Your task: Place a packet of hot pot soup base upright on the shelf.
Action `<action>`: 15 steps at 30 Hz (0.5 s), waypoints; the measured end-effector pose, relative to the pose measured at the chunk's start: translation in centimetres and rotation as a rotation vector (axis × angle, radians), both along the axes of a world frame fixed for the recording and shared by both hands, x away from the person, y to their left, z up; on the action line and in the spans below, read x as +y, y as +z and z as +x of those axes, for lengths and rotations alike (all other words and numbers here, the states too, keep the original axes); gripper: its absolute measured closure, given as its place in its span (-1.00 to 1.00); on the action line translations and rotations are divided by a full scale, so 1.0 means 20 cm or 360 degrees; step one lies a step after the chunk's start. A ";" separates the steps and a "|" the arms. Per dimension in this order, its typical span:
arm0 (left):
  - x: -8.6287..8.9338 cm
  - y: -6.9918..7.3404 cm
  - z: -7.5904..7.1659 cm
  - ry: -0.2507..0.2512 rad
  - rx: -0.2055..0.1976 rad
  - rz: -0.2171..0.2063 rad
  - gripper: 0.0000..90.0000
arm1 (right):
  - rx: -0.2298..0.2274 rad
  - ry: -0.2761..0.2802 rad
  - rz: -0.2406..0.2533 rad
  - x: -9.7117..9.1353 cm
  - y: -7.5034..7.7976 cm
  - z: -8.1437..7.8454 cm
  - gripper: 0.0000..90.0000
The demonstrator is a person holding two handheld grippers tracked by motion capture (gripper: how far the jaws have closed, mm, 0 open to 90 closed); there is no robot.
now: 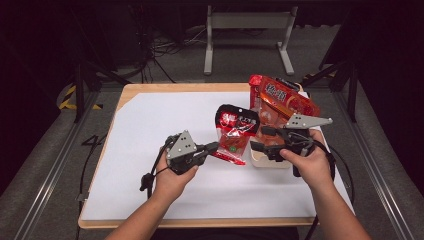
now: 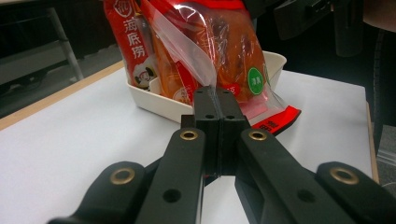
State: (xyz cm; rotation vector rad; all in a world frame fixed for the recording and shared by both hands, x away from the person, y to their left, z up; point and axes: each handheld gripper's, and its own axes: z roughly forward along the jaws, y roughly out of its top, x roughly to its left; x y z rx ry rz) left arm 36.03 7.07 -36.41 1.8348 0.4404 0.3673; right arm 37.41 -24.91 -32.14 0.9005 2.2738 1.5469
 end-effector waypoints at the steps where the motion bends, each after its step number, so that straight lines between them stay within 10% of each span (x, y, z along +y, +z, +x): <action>1: 0.00 0.00 0.00 -0.0005 0.0005 -0.0003 1.00 | 0.0004 0.0015 0.0005 0.01 0.00 0.01 -0.36; 15: -0.03 -0.01 -0.03 -0.0118 -0.0019 -0.0037 1.00 | 0.0073 0.0228 0.0017 0.12 0.01 0.05 -0.09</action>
